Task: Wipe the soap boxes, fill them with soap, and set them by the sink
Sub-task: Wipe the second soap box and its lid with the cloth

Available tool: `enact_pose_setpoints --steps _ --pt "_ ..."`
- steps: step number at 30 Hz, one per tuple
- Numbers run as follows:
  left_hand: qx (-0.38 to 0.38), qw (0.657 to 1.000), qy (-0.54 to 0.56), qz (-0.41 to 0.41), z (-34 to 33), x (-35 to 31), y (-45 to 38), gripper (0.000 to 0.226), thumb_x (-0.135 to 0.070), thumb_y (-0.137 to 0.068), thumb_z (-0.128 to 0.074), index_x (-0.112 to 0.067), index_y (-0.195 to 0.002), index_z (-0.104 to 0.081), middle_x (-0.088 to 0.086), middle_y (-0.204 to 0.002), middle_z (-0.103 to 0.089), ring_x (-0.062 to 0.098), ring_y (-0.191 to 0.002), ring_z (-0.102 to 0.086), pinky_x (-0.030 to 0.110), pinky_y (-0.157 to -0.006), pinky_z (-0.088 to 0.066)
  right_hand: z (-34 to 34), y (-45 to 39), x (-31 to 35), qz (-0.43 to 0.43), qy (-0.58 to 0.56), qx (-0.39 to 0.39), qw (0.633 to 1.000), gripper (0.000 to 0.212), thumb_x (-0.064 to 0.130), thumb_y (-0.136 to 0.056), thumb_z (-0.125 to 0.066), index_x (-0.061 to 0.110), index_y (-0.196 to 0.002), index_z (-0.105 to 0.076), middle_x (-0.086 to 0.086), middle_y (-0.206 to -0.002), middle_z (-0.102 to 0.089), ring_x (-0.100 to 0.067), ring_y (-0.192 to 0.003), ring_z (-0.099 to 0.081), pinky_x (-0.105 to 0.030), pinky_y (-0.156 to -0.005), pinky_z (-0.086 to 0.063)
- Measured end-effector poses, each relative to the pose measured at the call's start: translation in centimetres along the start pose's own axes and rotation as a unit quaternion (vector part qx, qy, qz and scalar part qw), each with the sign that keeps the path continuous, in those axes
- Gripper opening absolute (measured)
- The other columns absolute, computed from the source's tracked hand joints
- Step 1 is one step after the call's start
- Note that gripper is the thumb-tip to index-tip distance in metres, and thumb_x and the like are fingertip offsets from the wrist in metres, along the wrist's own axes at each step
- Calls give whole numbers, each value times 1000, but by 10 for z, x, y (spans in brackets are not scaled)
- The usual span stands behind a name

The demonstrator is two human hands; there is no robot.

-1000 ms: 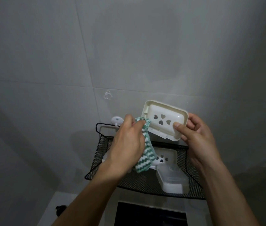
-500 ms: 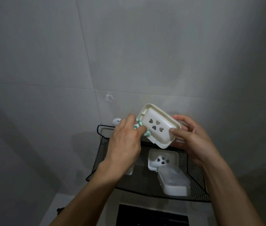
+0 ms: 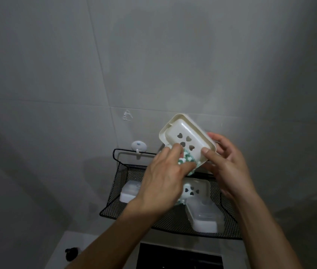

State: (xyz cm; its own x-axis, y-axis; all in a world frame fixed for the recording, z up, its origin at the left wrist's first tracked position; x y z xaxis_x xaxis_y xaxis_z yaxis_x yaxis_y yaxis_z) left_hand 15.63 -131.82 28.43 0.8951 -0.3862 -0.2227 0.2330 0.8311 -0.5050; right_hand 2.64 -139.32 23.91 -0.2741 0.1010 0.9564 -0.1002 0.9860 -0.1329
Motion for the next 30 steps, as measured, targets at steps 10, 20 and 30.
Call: enact_pose_setpoints --steps 10,20,30 --pt "-21 999 21 37 2 5 -2 19 -16 -89 -65 -22 -103 -77 2 -99 -51 21 -93 -50 35 -66 -47 0 1 -10 -12 -20 -18 1000 37 -9 -93 -57 4 -128 -58 -18 -113 -71 -24 -87 -72 -30 -63 -58" --pt "34 997 62 7 -8 5 -9 34 -16 -93 -55 -30 -120 -70 -7 -98 -36 16 -98 -45 34 -78 -44 14 -1 -14 -24 -28 -35 999 41 -7 -91 -60 6 -130 -60 -20 -114 -71 -30 -94 -72 -39 -74 -61" --pt "-147 983 88 73 51 42 -18 32 -3 -89 -55 -13 -114 -72 4 -101 -56 15 -91 -54 12 -72 -37 16 -1 -20 -38 -22 -10 999 38 -3 -92 -61 15 -126 -65 -8 -111 -74 -20 -90 -75 -31 -62 -59"
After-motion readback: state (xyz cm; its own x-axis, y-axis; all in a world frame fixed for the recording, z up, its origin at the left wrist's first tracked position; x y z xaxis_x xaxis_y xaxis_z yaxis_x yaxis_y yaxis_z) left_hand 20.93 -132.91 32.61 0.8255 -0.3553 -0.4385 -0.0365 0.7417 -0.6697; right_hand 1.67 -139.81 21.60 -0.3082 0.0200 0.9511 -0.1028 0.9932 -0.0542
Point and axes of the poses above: each hand's wrist, its own y-axis away from the middle knuckle, its own z-axis out of the back of the hand, x = y × z, the point moved 9 cm from there along -y, towards the middle knuckle
